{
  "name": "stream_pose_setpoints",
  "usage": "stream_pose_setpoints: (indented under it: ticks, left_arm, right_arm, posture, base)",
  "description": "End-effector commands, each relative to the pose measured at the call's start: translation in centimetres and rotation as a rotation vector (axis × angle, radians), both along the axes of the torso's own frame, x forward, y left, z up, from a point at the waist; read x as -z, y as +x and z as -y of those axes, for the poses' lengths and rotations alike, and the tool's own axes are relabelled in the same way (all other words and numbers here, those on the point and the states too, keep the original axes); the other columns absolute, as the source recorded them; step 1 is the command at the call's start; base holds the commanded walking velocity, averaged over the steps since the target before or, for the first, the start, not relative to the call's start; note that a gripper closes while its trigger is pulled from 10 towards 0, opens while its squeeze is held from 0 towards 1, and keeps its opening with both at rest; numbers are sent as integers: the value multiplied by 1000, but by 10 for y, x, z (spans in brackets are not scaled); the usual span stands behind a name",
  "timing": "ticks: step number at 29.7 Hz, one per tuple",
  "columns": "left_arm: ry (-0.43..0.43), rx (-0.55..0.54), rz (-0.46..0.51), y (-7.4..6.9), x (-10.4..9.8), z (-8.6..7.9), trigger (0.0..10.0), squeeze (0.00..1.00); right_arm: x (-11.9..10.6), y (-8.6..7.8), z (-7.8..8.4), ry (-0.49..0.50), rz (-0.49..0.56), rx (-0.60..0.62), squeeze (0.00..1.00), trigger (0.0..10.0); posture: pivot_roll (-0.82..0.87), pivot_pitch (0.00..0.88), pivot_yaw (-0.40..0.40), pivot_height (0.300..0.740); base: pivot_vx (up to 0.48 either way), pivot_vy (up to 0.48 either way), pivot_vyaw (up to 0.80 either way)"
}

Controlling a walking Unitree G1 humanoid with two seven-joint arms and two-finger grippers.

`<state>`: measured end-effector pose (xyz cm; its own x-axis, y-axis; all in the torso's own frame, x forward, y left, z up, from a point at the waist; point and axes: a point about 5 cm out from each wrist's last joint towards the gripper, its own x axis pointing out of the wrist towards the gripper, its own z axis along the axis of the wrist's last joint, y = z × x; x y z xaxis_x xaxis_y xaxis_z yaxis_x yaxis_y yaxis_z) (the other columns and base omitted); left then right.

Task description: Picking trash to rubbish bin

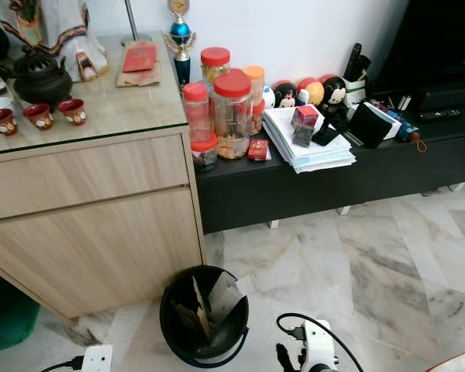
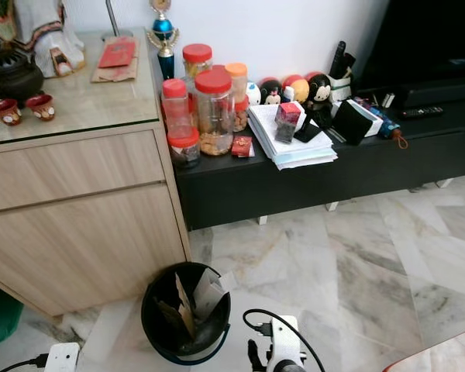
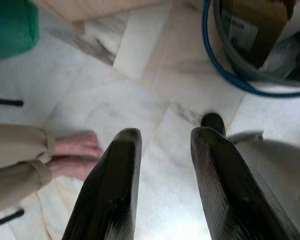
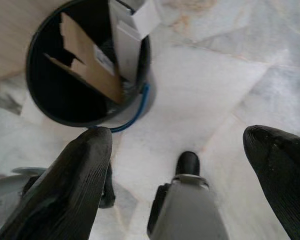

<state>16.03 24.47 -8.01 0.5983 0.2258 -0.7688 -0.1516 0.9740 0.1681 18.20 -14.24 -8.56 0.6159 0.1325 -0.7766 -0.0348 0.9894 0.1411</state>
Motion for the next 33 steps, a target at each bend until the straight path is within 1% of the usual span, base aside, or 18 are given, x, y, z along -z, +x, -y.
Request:
stream_pose_setpoints:
  ticks: [1,3,6,7,10,20,26,33]
  left_arm:
    - [3,-21,19,5,-4,-5,10000,0]
    - [16,-17,41,13,-9,-10,10000,0]
    - [18,-20,51,17,-11,-12,10000,0]
    - [20,-17,64,22,-14,-13,10000,0]
    - [20,-13,72,25,-16,-13,10000,0]
    - [5,-11,73,23,-14,-11,10000,0]
    - [4,-24,68,18,-12,-12,10000,0]
    - [2,-33,72,19,-13,-13,10000,0]
  right_arm:
    - [0,1,-1,-7,-1,-11,0,10000]
    - [-1,2,-2,-6,0,-13,0,10000]
    - [-1,2,-3,-5,0,-12,0,10000]
    - [-1,2,-3,-6,0,-12,0,10000]
    - [-1,2,-4,-9,-2,-14,0,10000]
    - [-1,3,-6,-7,-1,-18,0,10000]
    - [-1,4,-6,-7,1,-15,0,10000]
    - [-2,4,-6,-6,1,-15,0,10000]
  posture:
    - [-78,5,8,740]
    - [-78,0,13,740]
    - [-75,0,15,740]
    - [-75,0,19,740]
    - [-74,0,23,740]
    - [-59,0,18,740]
    - [-56,0,16,740]
    - [-53,0,10,740]
  base:
    - [0,0,0]
    - [0,0,0]
    - [0,0,0]
    - [0,0,0]
    - [0,0,0]
    - [0,0,0]
    - [-279,0,0]
    - [-285,0,0]
